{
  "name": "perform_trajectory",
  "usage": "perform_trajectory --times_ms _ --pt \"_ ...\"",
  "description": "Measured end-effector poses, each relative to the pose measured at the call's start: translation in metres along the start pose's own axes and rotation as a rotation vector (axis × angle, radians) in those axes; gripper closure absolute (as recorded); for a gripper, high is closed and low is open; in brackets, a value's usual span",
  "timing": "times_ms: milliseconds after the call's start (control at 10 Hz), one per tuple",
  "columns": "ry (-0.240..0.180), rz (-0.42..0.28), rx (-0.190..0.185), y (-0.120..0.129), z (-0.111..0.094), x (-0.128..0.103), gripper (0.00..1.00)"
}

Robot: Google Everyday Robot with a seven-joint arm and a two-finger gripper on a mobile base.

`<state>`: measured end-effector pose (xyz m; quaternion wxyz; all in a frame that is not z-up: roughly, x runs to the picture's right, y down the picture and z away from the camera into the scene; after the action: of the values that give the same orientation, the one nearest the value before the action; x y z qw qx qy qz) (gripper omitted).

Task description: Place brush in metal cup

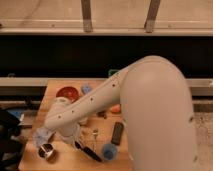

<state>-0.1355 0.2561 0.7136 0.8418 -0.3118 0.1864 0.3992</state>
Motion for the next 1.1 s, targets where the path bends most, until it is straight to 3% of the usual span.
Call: perform_trajectory --times_ms 200,400,600,800,1100 --pt "-0.111 -0.112 -0.038 0.000 -0.025 0.000 1.00" --pt "-0.270 -0.372 -0.061 0.010 -0.059 -0.003 1.00" --pt "-0.363 -0.552 -0.083 0.019 -0.078 -0.005 1.00" --pt "-0.406 -0.694 -0.108 0.035 -0.088 -0.009 1.00" --pt "-0.402 -0.776 -0.133 0.049 -0.091 -0.013 1.00"
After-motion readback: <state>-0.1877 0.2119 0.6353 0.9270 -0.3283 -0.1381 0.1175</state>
